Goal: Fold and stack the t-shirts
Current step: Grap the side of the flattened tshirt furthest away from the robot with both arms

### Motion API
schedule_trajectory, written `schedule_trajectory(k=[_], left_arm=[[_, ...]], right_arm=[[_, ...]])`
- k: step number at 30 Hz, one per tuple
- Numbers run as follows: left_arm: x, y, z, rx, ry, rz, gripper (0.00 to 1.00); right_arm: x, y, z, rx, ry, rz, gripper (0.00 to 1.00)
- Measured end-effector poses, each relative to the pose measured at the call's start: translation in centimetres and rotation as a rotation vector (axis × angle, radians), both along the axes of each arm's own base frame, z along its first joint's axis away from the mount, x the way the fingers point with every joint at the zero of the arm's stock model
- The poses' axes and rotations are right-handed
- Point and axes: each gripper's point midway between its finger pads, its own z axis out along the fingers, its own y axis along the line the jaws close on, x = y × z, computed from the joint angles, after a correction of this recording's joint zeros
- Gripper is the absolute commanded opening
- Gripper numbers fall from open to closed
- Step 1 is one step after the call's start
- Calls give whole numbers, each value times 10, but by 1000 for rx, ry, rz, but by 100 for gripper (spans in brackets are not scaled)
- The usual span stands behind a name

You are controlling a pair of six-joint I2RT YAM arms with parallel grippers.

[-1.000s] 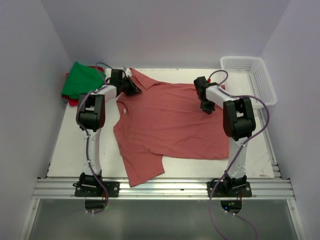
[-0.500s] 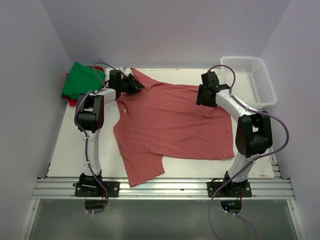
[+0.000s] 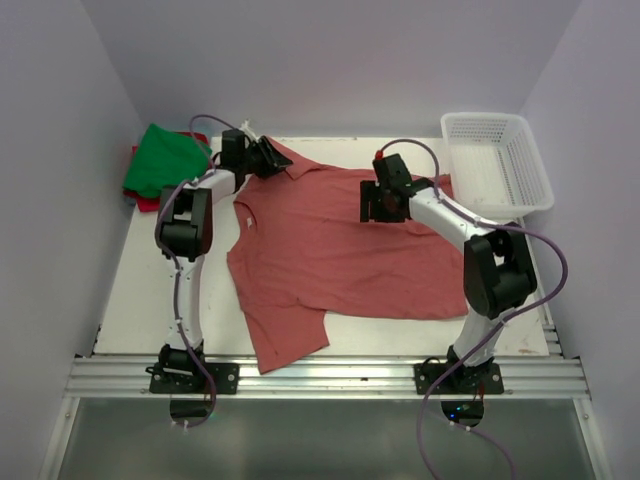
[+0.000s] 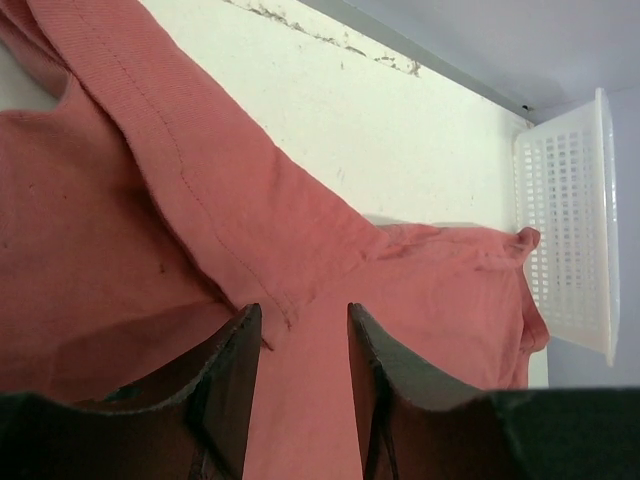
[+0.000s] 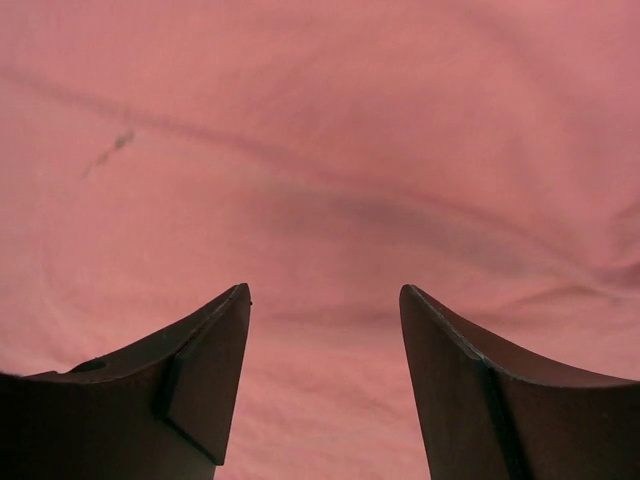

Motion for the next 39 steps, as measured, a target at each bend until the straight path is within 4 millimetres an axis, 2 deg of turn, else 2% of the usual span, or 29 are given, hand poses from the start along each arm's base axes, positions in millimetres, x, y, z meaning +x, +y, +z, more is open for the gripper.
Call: schedule_trajectory(k=[4,8,10,13,14,15,17,19,20,21,22,23,26,29,35,39], left_arm=[[5,-8,-13,4,27,-4,43],[8,-20,-27,9,65,-13,40],[7,-25,-27,8,71,-15,37],[7,-29,-25,8,72,-16,27],[7,-31,-25,7,73,-17,19],[7,-31,-25,3,76,-17,16],[7,-32,-27,-3,82,-16,4],[7,-33,-27,-12,86,-15,0],[7,-33,-26,-15,87,-16,0],[6,-34,-26,-18,89,-19,0],[6,-34,-26,-20,88,-20,2],[6,-34,-25,-20,84,-21,20],[1,-31,-31,16,85,-13,39],[-2,-29,-29,65,87,3,43],[-2,-31,-22,138,94,6,43],[-4,-27,-28,168,108,21,44]], right_arm=[[-28,22,-22,-11,55,63,63],[-44,17,-39,-28,99,59,60],[-48,14,-43,-34,111,50,52],[-49,12,-44,-31,114,40,39],[-48,12,-43,-29,111,37,35],[-48,12,-43,-26,106,37,24],[-47,12,-41,-19,98,32,16],[-47,12,-42,-16,96,29,13],[-48,12,-42,-15,96,28,15],[-48,12,-43,-15,97,27,20],[-50,12,-45,-15,102,24,23],[-51,11,-46,-17,105,23,26],[-54,9,-50,-21,115,23,30],[-55,9,-51,-22,117,23,31],[-54,10,-50,-19,113,21,31],[-54,10,-50,-19,114,21,31]])
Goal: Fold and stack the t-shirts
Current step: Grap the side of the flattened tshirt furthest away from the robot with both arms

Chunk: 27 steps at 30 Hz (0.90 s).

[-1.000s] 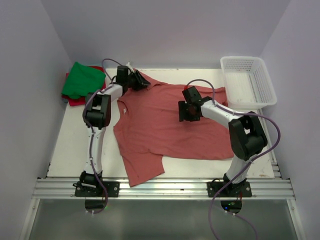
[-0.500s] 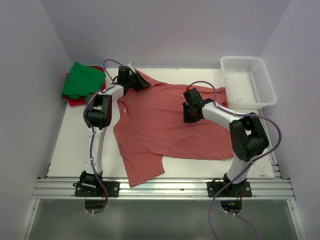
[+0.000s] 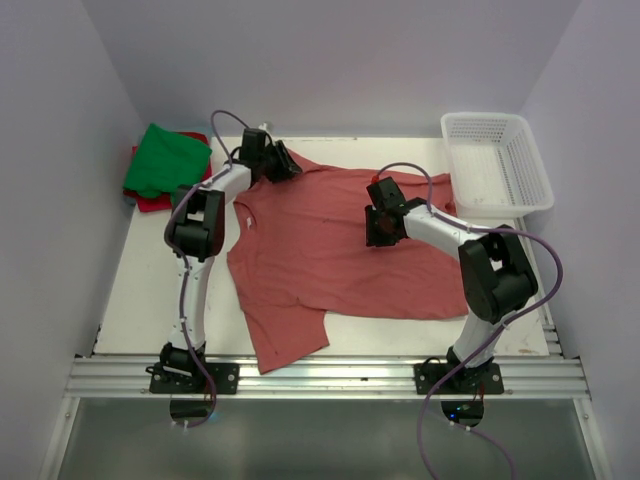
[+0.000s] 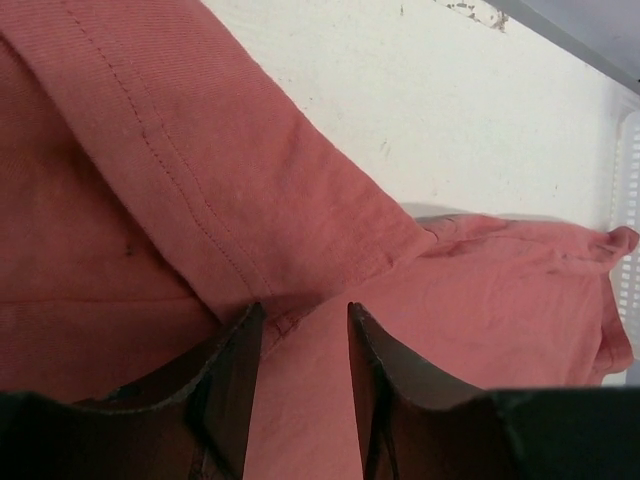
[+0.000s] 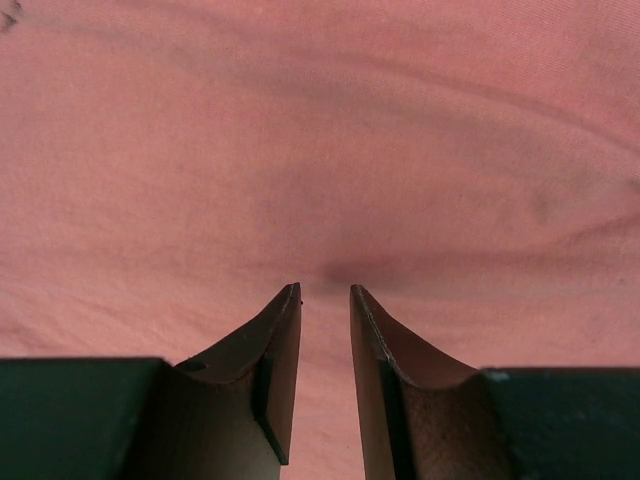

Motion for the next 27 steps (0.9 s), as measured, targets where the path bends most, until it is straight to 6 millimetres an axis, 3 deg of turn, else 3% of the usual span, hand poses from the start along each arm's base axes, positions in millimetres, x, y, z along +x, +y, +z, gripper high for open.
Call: schedule_trajectory(k=[5,12,14,18,23,27], left_arm=[[1,2,5,58,-32,0,46],[10,-6,23,125,-80,-37,41],[8,-7,18,140,-74,-47,34],[5,-7,-8,178,-28,-55,32],[6,-5,-8,210,-37,-53,41],[5,-9,-7,258,-57,-55,43]], right_arm=[[0,0,0,0,0,0,31],[0,0,0,0,1,0,28],[0,0,0,0,1,1,27],[0,0,0,0,2,1,27],[0,0,-1,0,3,1,27],[-1,0,-3,-1,9,1,27]])
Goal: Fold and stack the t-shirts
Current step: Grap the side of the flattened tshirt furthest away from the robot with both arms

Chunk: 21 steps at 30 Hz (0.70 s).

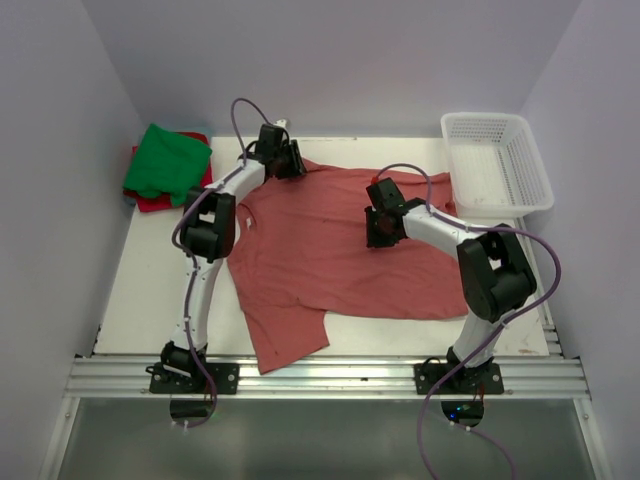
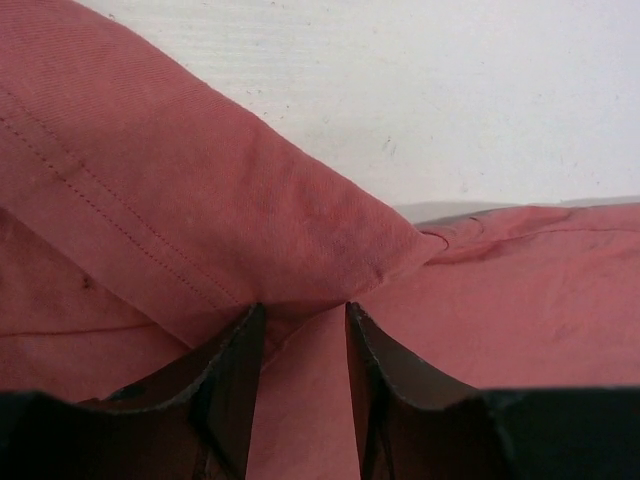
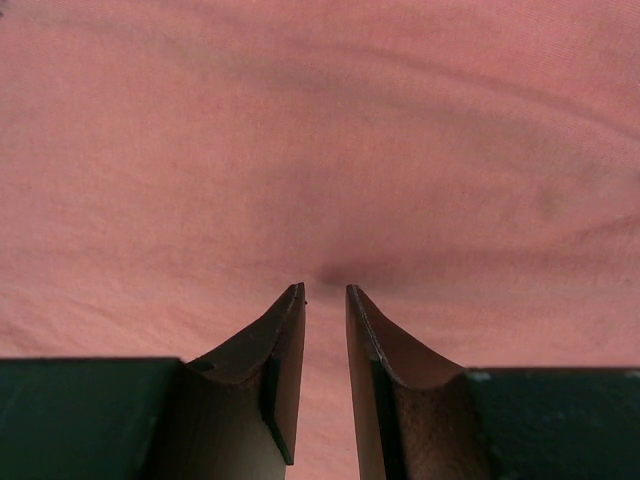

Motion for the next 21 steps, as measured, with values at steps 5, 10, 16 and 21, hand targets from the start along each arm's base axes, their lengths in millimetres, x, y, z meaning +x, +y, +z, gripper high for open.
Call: schedule_trajectory(k=[5,10,16,21], left_arm=[[0,2,-2,33,-8,1,26],[1,9,-6,75,-7,13,0],[1,11,-6,83,-9,18,0],[1,11,-4,80,-18,17,0]], right_arm=[[0,0,-1,-1,2,0,26],[0,0,-1,-2,2,0,25],[0,0,-1,-3,1,-1,24],[0,-1,-1,-4,1,-2,24]])
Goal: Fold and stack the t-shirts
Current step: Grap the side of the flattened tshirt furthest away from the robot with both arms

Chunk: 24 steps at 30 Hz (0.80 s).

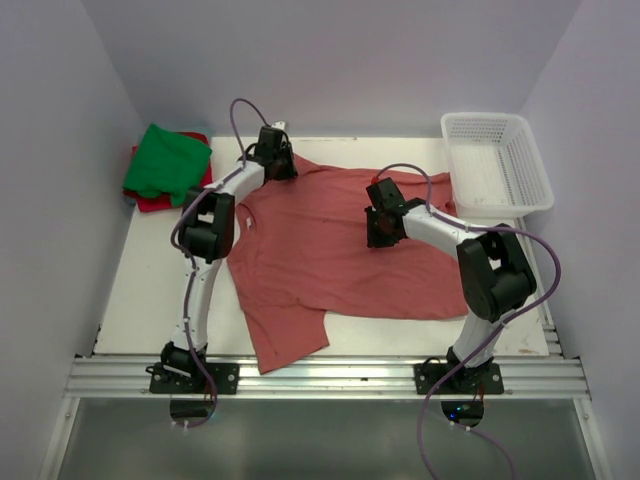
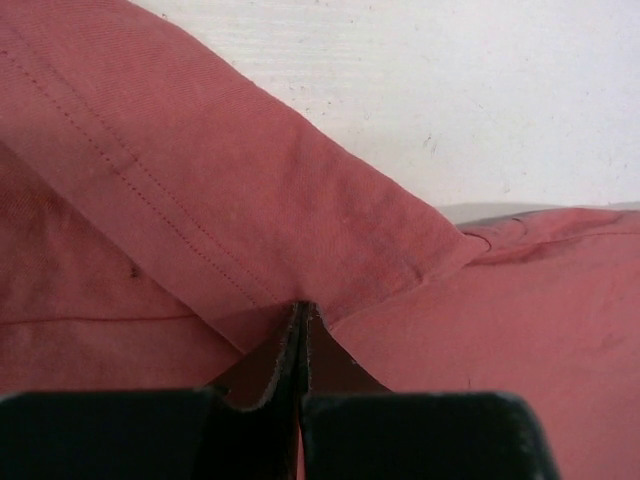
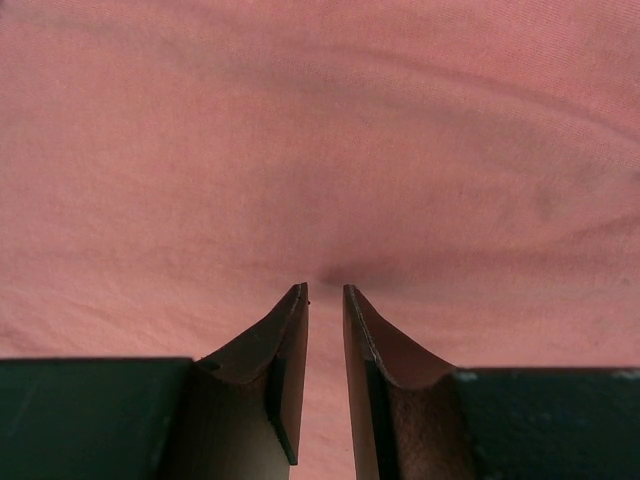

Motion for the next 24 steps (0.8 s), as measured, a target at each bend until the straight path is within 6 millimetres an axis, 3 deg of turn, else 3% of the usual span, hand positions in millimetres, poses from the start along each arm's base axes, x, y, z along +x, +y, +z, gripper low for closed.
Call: schedule_trajectory(k=[1,2,3,6,11,15,17,20,24], left_arm=[[-2,1,2,-2,-7,1,1],[-5,3,3,0,-9,6,12],[-10,5,4,5,-7,10,29],[-18,16,18,1,-16,42,49],[18,49,62,-58,-105,140,52],[47,97,84,-120,-168,228,53],[54,121,77,-140,-165,271,53],[58,143,51,-159,-127,322,53],[58,142,15,-199,-60,326,53]], right_arm=[[0,0,0,0,0,0,24],[0,0,-1,-1,2,0,25],[0,0,-2,-3,4,0,25],[-1,-1,-6,-8,15,0,25],[-1,-1,-7,-8,16,0,25],[-1,-1,-7,-9,16,1,25],[-1,-1,-6,-9,16,1,25],[-2,-1,-6,-11,19,1,25],[-1,-1,-5,-12,19,1,25]])
